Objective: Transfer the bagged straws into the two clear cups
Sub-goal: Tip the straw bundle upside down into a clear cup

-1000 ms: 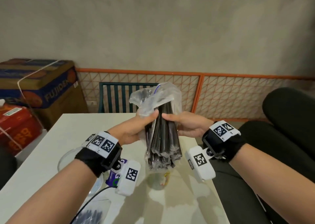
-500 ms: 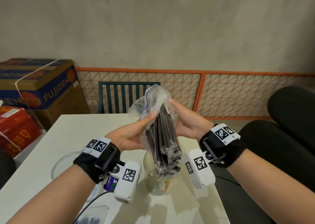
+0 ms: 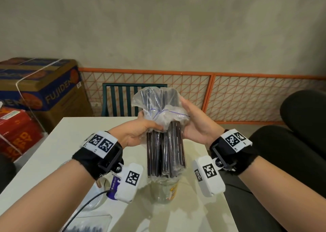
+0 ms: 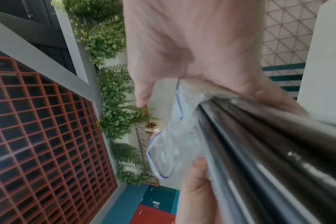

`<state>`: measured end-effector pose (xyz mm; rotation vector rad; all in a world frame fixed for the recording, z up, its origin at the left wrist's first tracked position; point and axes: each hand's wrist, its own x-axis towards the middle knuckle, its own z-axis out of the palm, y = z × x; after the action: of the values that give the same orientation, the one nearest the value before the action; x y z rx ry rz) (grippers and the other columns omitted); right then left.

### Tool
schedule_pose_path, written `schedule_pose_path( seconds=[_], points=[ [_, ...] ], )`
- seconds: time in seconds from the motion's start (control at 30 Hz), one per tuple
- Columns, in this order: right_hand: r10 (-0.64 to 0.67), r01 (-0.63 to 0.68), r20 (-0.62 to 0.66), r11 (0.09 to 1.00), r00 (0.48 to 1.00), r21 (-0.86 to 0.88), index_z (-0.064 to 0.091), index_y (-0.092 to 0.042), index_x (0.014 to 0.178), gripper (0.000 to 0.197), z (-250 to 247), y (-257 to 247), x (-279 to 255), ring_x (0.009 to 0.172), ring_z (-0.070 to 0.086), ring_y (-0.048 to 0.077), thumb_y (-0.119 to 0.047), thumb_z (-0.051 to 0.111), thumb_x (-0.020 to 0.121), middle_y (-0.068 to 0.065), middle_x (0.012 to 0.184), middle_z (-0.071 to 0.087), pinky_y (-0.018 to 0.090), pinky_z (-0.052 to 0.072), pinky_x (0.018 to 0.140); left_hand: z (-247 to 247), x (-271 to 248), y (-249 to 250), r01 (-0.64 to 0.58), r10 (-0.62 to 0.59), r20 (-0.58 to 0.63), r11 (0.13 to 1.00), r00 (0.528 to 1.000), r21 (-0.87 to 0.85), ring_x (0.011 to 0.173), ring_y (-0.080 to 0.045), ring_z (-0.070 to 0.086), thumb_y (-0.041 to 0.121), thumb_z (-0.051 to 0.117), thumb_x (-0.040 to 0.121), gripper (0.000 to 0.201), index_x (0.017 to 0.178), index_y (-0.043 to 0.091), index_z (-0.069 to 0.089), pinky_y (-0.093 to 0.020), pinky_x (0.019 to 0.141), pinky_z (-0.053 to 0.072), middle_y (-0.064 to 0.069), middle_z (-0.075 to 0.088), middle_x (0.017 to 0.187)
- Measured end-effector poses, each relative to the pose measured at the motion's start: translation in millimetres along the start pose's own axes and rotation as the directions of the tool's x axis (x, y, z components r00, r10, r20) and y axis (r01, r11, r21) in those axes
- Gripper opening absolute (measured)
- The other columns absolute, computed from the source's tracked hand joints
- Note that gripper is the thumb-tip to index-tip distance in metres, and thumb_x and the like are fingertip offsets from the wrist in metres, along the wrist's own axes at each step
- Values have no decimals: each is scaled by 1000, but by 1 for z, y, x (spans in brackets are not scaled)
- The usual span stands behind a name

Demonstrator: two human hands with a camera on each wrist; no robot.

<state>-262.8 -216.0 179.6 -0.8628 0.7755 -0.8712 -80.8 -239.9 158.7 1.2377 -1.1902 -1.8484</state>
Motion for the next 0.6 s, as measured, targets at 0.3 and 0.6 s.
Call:
schedule_pose_path(
  seconds=[0.3,0.6],
  points=[
    [-148,96,-148,944,978,-315,18,-38,141,89,-5,3,10,77,68,16,12,60,81,12,117,61,32,60,61,-9,-11,15,-75,96,358,994,929,-74,94,-24,66,27,84,59,100,141,12,30,-37,80,55,-15,66,109],
    [-516,386,-153,778,843,-496,-12,-49,142,120,9,8,14,138,37,15,-16,78,69,6,156,24,42,29,116,11,10,4,-367,366,-36,913,930,-177,119,-18,55,10,69,77,99,148,31,3,-35,101,44,-8,47,142]
  ],
)
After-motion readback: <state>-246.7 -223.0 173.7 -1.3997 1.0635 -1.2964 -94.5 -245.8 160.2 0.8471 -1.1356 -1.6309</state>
